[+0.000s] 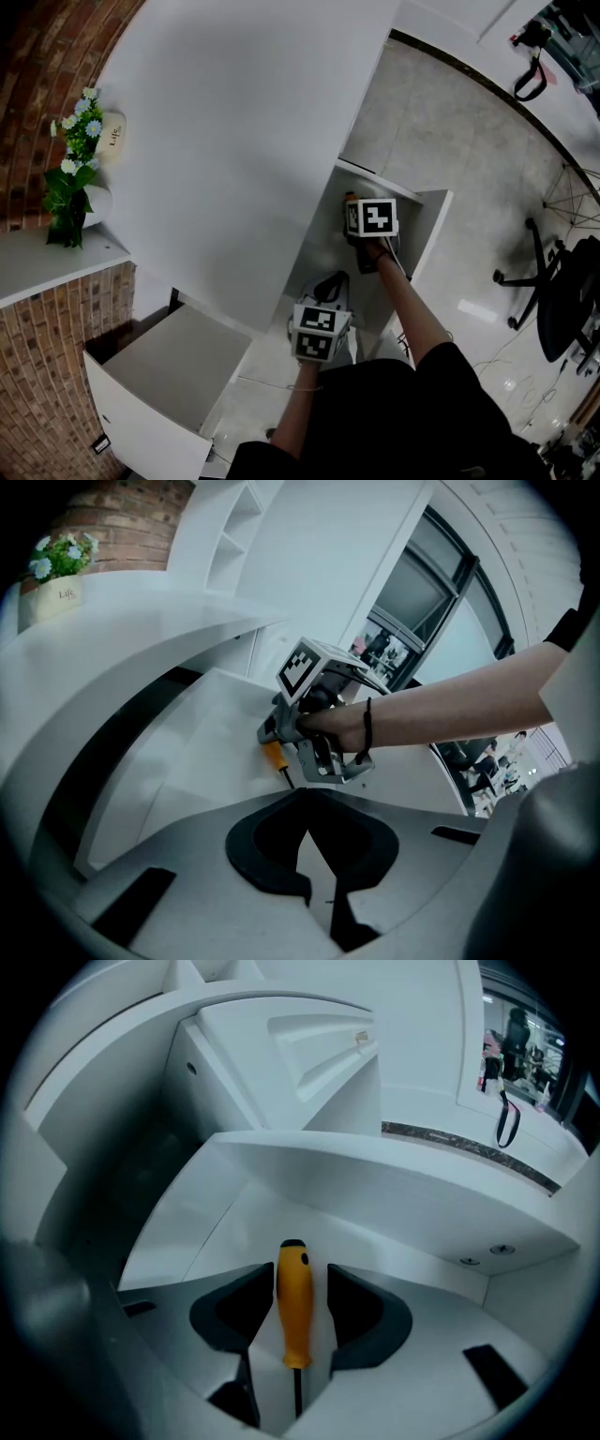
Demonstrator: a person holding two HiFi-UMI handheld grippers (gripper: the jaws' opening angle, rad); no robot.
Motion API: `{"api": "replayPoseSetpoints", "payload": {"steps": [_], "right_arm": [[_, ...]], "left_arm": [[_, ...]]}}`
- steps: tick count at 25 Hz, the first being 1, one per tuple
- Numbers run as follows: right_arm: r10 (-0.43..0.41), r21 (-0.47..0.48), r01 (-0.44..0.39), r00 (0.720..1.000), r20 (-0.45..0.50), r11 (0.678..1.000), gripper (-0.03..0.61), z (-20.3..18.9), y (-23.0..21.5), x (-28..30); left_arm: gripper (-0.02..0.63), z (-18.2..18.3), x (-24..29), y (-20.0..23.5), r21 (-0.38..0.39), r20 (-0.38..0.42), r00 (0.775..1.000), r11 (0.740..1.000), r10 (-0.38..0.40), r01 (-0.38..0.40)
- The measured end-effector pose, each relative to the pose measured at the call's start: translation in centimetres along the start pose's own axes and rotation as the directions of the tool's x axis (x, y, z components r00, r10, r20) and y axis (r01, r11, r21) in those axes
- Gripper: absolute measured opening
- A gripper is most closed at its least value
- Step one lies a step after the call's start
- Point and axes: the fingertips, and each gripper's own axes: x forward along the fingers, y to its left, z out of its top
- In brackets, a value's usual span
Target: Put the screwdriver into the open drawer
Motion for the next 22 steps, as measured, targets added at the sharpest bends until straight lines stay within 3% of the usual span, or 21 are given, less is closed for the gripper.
{"api": "replayPoseSetpoints", "payload": {"steps": [8, 12, 17, 22], "right_arm": [[0.008, 0.010, -0.008, 1.000, 0.029, 1.000, 0.169, 0.9, 0.3, -1.4], [0.023, 0.079, -0.029, 0.997, 0.072, 0.996, 0.163, 1.6, 0.4, -3.0], [0.068, 0.085, -0.077, 0.992, 0.106, 0.993, 0.088, 1.8, 1.4, -6.0], [0.182, 0.030, -0.190, 0.968, 0.170, 0.981, 0.029, 2.2, 3.9, -10.6]], "left_arm": [[0.009, 0.5, -0.6, -0.4, 0.014, 0.010, 1.000, 1.000, -0.007, 0.007], [0.009, 0.9, -1.4, -0.6, 0.030, 0.021, 1.000, 1.000, -0.005, 0.004], [0.009, 1.9, -3.0, -0.9, 0.035, 0.057, 0.998, 0.999, 0.001, -0.003], [0.008, 3.5, -5.6, -1.4, 0.036, 0.126, 0.992, 0.999, 0.002, -0.007]]}}
